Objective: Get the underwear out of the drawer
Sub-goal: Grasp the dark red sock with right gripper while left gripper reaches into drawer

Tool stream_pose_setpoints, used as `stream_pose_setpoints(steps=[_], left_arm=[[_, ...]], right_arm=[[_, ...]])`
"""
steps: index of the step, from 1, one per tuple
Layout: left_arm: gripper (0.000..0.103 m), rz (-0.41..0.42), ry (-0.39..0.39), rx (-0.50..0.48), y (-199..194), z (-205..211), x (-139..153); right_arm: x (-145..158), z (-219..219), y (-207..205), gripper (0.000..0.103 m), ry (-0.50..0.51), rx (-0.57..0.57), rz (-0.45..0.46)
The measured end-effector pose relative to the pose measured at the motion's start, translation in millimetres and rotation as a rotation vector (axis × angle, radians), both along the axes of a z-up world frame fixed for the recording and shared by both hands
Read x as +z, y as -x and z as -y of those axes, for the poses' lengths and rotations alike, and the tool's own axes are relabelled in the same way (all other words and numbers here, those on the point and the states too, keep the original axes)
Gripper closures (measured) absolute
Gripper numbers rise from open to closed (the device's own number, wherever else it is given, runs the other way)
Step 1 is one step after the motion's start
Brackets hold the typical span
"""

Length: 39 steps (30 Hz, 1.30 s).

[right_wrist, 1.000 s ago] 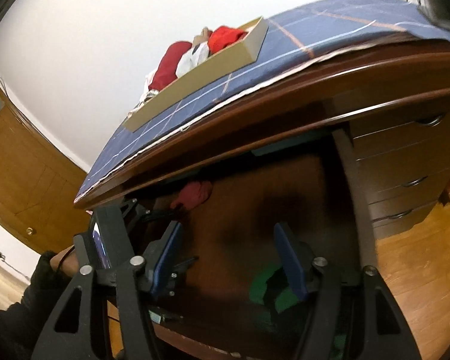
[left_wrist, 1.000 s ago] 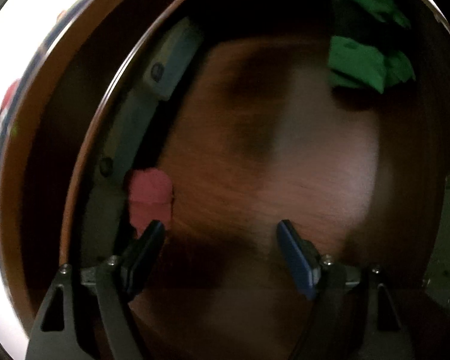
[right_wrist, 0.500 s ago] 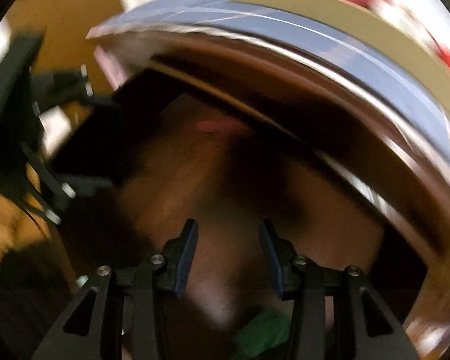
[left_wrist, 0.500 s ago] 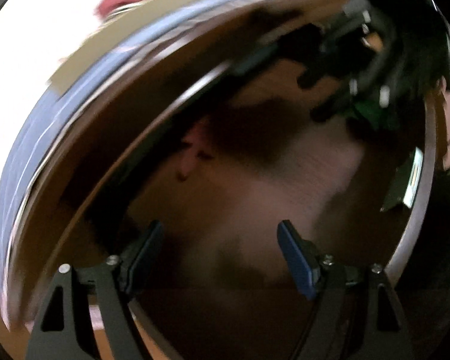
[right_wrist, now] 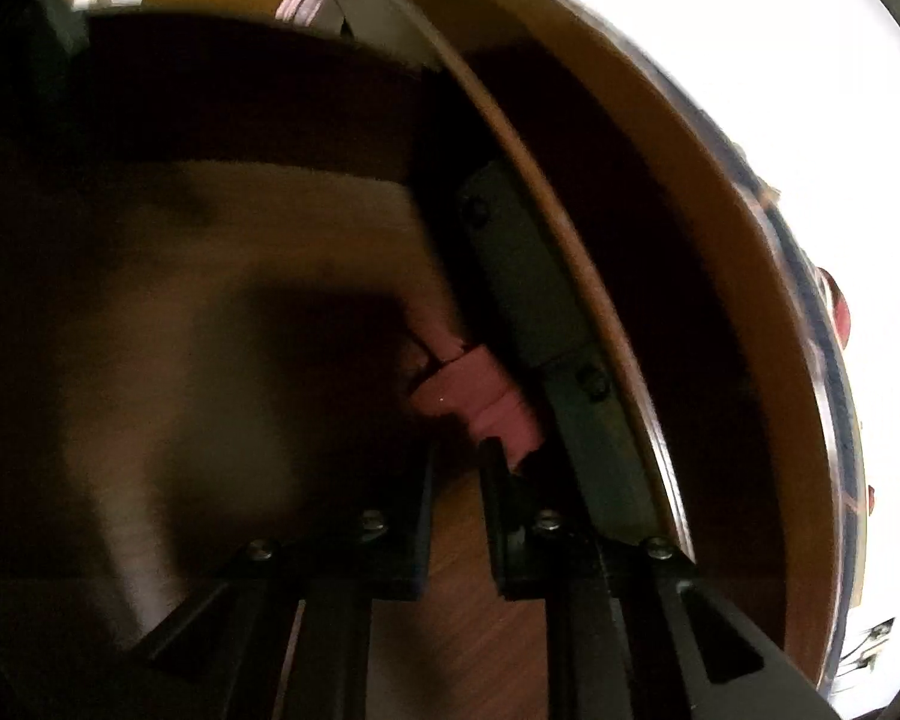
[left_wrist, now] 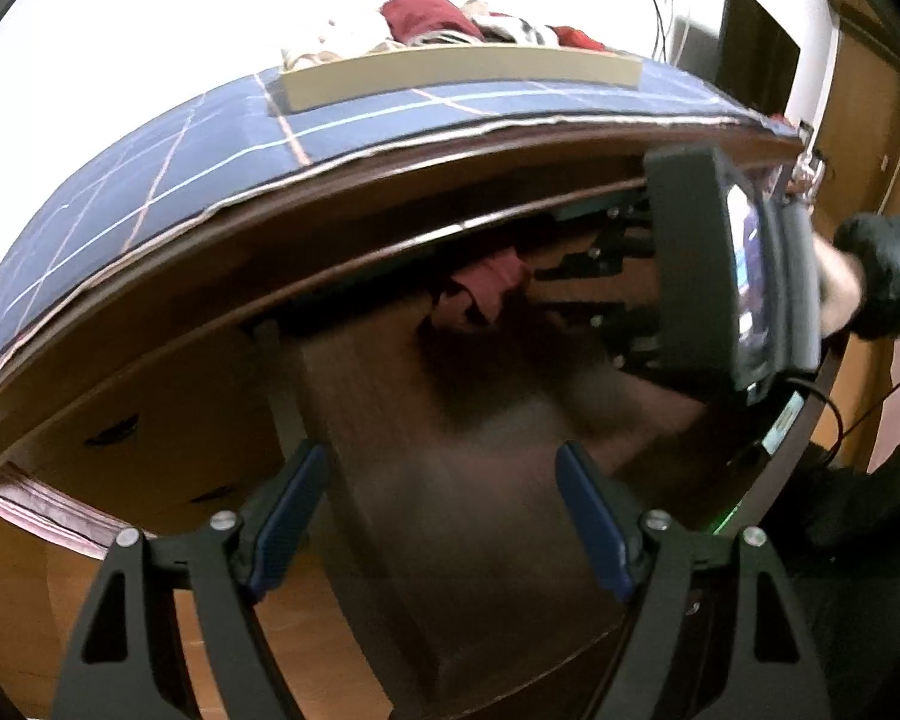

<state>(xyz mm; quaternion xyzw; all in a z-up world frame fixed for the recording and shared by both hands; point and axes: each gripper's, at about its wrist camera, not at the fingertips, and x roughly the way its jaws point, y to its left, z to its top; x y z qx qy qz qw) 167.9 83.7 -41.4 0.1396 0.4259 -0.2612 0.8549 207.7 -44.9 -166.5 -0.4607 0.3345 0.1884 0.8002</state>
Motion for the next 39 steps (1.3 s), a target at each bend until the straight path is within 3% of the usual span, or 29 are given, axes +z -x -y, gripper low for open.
stream_pose_setpoints(steps=[5,7,13,18,21,25,28,32,39], left_arm=[[0.023,-0.046,0.053,0.042,0,-23,-6],[0.023,-0.053,0.068,0.046,-20,-25,-27],[0.022,-0.055,0.115,0.05,-20,-29,-24],[0.021,-0.062,0.13,0.046,-23,-35,-23],[0.021,-0.073,0.131,0.045,-26,-32,-27],[0.021,-0.073,0.131,0.036,-26,-32,-28],[0.021,-0.073,0.134,0.044,-26,-35,-28],[0.019,-0.076,0.14,0.056,-29,-38,-30],[0.019,-0.069,0.154,0.044,-24,-43,-29]], right_arm=[[-5,1,-14,0.087,-0.004,-0.054,0.04],[-6,0,-18,0.091,-0.006,-0.06,0.057],[-27,-15,-22,0.091,0.106,-0.026,0.145],[-35,-8,-35,0.091,0.11,-0.077,0.086],[-37,-8,-37,0.101,0.107,-0.069,0.056],[-25,-5,-30,0.102,0.052,-0.036,0.036],[-7,-12,-16,0.101,0.018,0.035,0.123],[-12,-20,-25,0.099,0.044,0.039,0.122],[-17,-35,-33,0.098,0.127,0.058,0.197]])
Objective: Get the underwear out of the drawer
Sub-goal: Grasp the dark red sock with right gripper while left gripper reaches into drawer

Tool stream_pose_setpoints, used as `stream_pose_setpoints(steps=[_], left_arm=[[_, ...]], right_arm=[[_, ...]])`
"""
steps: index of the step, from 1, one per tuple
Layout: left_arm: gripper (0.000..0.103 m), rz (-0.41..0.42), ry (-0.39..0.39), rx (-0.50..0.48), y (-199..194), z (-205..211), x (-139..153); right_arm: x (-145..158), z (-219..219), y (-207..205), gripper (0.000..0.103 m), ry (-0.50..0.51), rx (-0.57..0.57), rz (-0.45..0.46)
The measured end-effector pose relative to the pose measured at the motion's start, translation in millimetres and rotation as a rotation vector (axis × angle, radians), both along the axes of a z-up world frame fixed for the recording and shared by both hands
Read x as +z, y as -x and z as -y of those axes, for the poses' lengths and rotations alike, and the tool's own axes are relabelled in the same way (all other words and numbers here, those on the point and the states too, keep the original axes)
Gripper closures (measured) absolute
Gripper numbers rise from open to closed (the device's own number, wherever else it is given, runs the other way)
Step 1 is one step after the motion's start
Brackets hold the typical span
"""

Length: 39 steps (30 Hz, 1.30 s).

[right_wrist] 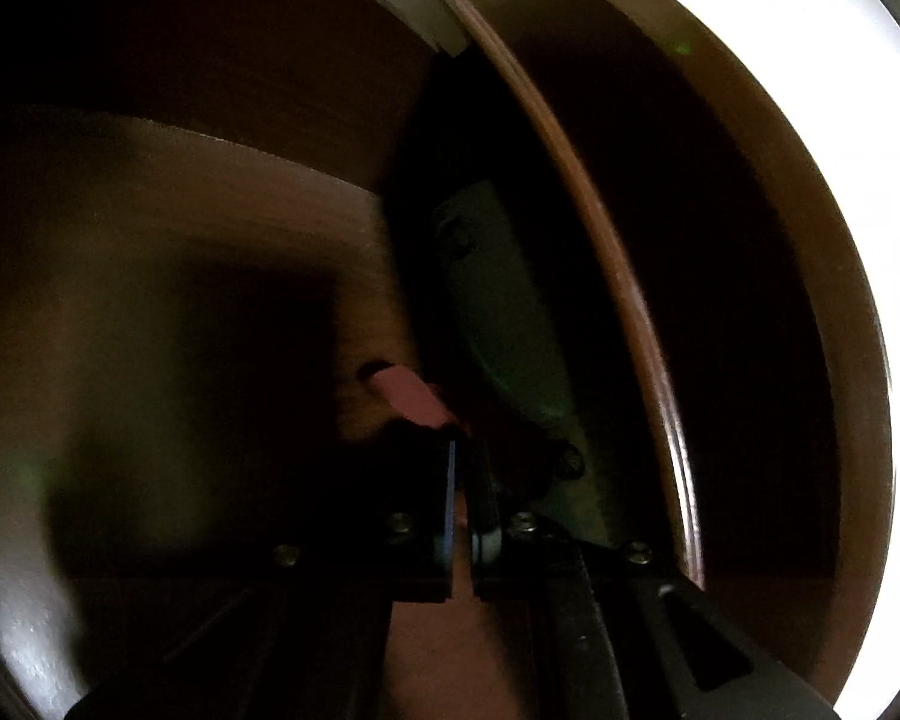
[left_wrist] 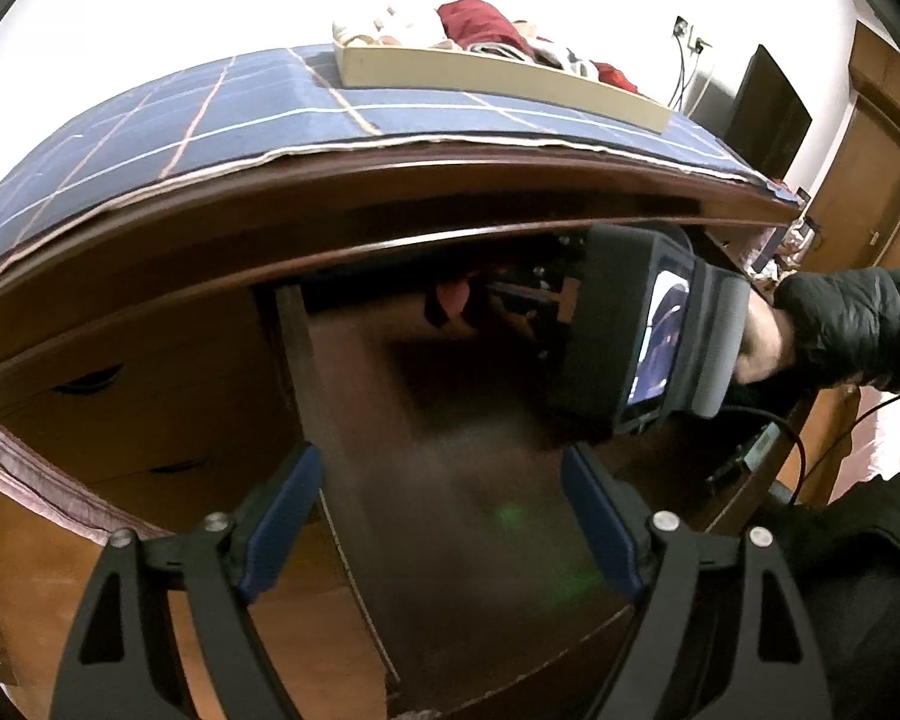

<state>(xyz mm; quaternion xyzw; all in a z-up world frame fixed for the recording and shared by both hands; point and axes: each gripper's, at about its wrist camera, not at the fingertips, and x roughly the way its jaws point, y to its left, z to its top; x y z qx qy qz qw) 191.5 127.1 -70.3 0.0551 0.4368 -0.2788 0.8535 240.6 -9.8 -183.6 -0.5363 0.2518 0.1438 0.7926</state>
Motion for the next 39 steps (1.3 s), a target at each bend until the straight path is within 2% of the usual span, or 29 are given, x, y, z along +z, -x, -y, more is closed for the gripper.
stream_pose_setpoints(steps=[3,5,7,9,17,20,24,27,29,30,33,35,39], left_arm=[[0.019,0.004,0.011,0.008,0,-3,1],[0.019,0.004,0.018,0.011,-1,-4,1],[0.019,0.003,0.022,0.008,0,-3,1],[0.019,0.003,0.027,0.004,1,-2,1],[0.019,0.001,0.04,0.007,2,-2,1],[0.019,0.003,0.041,0.003,3,0,2],[0.019,0.009,0.044,0.005,6,2,5],[0.019,0.008,0.043,0.009,9,2,6],[0.019,0.005,0.04,0.012,9,1,5],[0.019,0.003,0.039,0.015,8,0,5],[0.019,-0.004,0.042,0.023,4,-1,4],[0.019,-0.005,0.046,0.023,4,0,4],[0.019,-0.011,0.038,0.018,2,2,2]], right_arm=[[-5,8,14,0.097,0.019,0.012,0.005],[-3,-2,13,0.091,0.021,0.023,0.0],[-14,8,23,0.077,0.032,0.038,-0.014],[-17,5,25,0.074,0.045,0.056,-0.018],[-8,5,21,0.074,0.026,0.056,-0.011],[-18,-2,19,0.075,0.011,0.053,-0.001],[-15,2,1,0.081,-0.028,-0.02,-0.032],[-15,7,-6,0.098,-0.059,-0.083,-0.087],[-14,8,-4,0.098,-0.052,-0.071,-0.092],[-12,9,-4,0.098,-0.054,-0.065,-0.109],[6,15,-5,0.098,-0.112,-0.052,-0.244],[24,23,-3,0.098,-0.186,-0.047,-0.369],[66,42,11,0.098,-0.315,-0.055,-0.543]])
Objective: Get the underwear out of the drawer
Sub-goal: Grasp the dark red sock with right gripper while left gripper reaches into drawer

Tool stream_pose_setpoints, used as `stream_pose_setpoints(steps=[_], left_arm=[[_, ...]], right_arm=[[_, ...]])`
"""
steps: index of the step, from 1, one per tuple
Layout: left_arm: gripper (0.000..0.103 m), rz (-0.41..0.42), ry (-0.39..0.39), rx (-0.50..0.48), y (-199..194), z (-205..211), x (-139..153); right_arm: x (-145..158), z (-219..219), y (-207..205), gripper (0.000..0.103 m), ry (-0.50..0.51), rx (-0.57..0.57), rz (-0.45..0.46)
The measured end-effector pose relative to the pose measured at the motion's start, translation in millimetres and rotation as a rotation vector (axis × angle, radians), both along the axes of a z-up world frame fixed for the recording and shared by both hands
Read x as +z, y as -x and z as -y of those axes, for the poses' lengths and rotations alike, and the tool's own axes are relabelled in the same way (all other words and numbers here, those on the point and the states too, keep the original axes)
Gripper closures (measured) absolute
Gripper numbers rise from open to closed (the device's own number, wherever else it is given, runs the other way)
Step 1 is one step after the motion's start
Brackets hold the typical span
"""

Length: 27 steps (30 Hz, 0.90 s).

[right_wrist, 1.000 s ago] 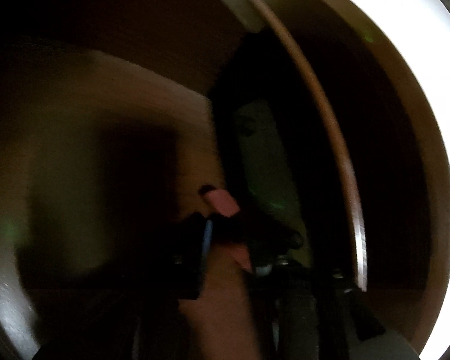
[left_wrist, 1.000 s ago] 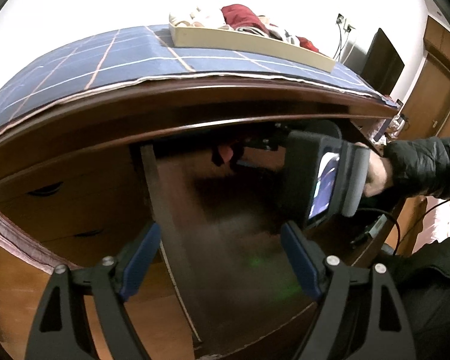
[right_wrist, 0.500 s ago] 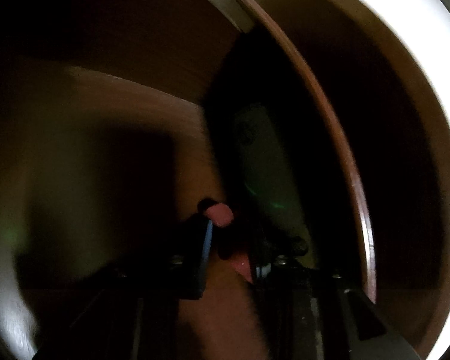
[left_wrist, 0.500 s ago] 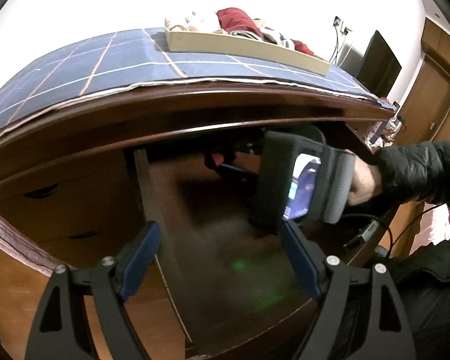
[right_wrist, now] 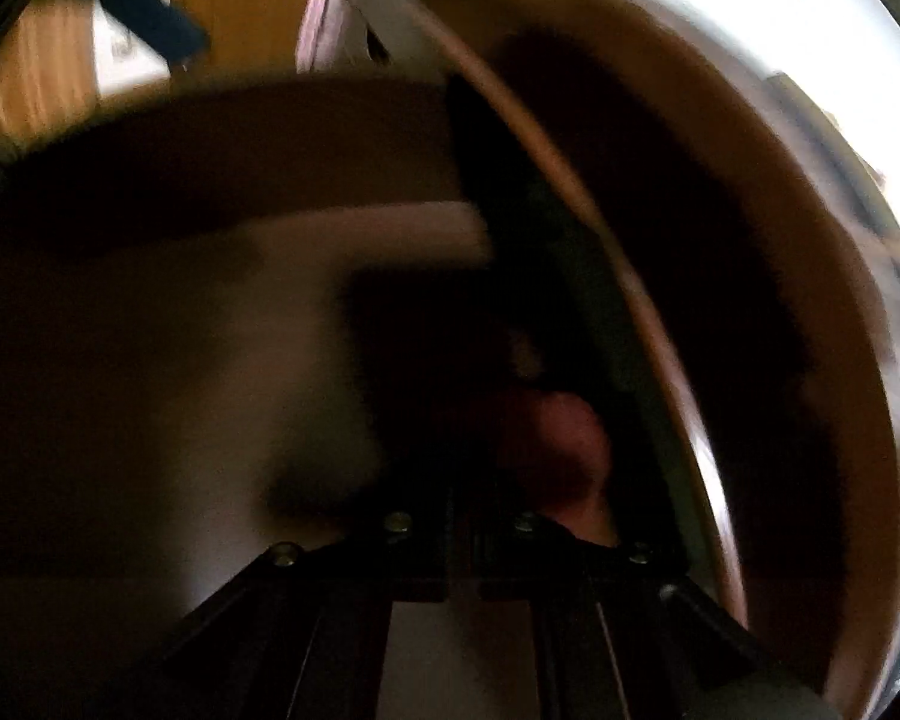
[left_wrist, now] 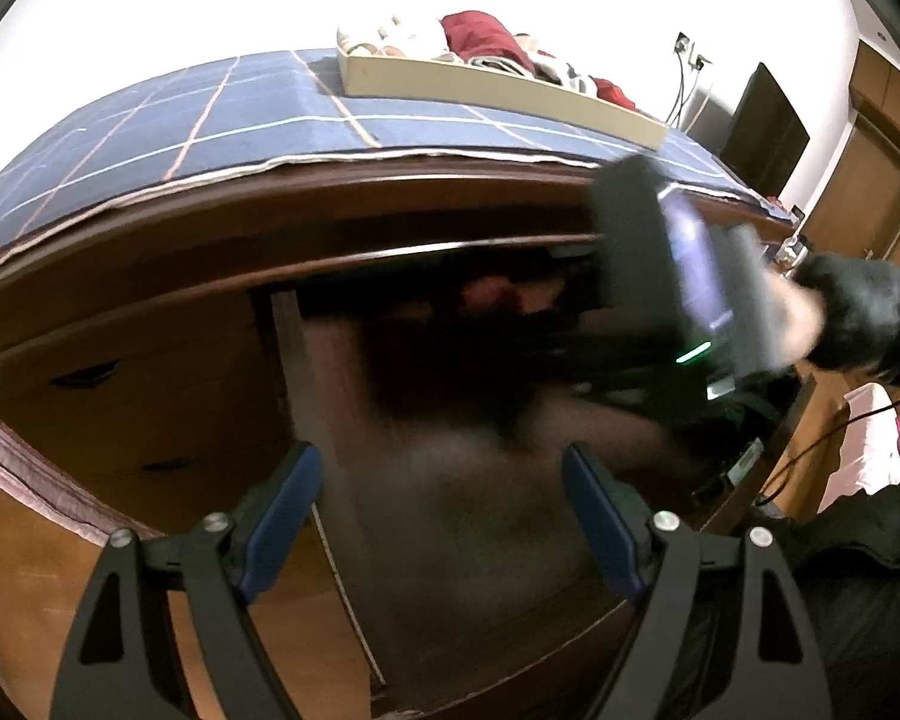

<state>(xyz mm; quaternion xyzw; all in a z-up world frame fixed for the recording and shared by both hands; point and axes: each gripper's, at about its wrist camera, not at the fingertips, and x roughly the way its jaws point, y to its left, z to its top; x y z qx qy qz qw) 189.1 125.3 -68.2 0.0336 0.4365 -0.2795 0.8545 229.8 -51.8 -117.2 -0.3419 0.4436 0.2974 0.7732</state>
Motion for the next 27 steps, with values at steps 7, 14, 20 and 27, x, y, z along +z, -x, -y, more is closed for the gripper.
stream_pose_setpoints(steps=[7,14,20,27], left_arm=[[0.019,0.009,-0.018,-0.03,2,15,4],[0.018,0.026,-0.09,-0.132,6,53,7],[0.018,0.052,-0.197,-0.294,7,113,12],[0.018,0.029,-0.239,-0.555,10,208,11]], right_arm=[[80,44,36,0.098,-0.36,-0.273,-0.252],[92,113,48,0.098,-0.604,-0.569,-0.247],[99,166,50,0.098,-0.737,-0.727,-0.135],[109,198,86,0.098,-0.781,-0.787,-0.003]])
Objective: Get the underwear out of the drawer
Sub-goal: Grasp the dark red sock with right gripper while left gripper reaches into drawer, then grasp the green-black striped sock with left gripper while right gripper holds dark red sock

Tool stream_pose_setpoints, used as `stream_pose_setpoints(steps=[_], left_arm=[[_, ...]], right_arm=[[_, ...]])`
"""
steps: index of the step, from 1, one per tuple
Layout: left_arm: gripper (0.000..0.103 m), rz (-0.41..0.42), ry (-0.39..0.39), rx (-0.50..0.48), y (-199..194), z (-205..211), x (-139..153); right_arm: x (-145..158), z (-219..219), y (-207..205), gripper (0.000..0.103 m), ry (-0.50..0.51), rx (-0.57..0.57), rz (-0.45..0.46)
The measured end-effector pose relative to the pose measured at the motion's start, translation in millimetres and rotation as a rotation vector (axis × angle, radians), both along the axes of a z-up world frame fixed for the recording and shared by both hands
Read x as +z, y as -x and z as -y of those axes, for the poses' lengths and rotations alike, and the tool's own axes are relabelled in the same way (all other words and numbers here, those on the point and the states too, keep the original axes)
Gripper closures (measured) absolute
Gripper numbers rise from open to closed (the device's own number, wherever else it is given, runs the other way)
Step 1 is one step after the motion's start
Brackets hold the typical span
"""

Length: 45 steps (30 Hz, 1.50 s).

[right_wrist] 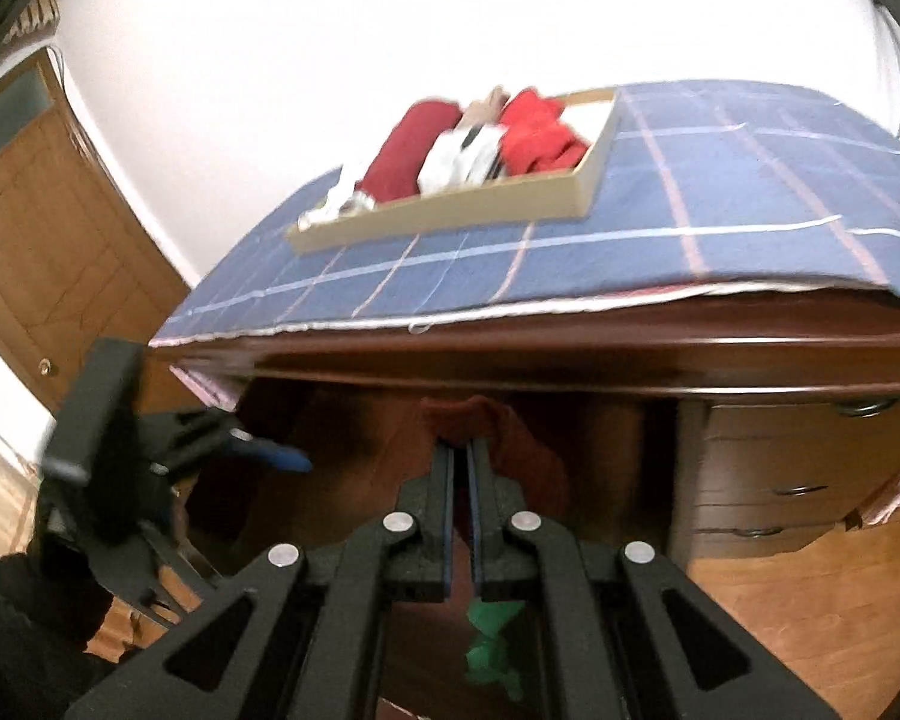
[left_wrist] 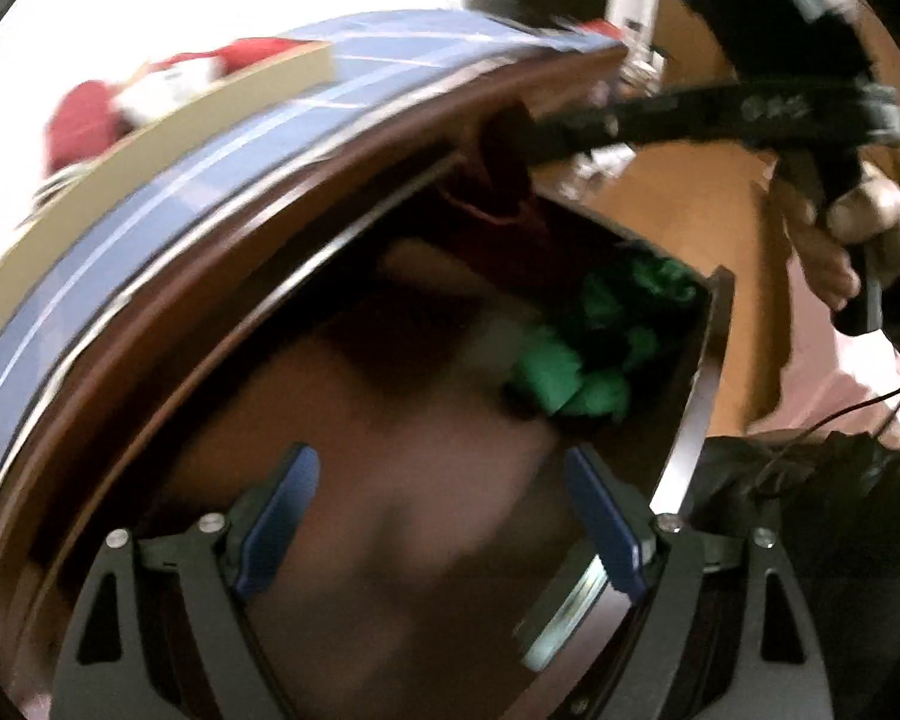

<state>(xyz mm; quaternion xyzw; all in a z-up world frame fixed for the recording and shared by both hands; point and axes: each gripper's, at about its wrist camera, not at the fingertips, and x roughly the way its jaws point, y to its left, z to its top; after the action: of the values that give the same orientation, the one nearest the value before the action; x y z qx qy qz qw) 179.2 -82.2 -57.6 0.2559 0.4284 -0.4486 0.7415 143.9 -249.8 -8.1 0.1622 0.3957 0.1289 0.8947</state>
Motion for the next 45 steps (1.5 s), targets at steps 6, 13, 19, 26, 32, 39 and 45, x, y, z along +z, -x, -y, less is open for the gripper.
stream_pose_setpoints(steps=[6,13,19,26,32,39,45], left_arm=[[0.018,-0.085,-0.038,-0.189,-5,60,-17],[0.018,-0.124,-0.093,-0.365,-7,108,-46],[0.017,-0.231,-0.072,-0.39,-21,126,-61],[0.029,-0.47,-0.024,-0.356,-36,127,-86],[0.069,-0.428,-0.008,-0.425,-20,126,-71],[0.076,-0.313,-0.003,-0.32,-13,106,-56],[0.077,-0.259,0.088,-0.135,-28,69,-30]], right_arm=[[5,31,25,0.098,-0.002,-0.05,0.044],[-1,56,37,0.098,-0.044,-0.112,0.067],[-2,69,36,0.098,-0.056,-0.127,0.069],[-2,73,33,0.098,-0.042,-0.143,0.07],[0,74,33,0.098,-0.056,-0.173,0.071],[14,70,41,0.098,-0.061,-0.217,0.118],[18,67,49,0.098,-0.109,-0.262,0.155]])
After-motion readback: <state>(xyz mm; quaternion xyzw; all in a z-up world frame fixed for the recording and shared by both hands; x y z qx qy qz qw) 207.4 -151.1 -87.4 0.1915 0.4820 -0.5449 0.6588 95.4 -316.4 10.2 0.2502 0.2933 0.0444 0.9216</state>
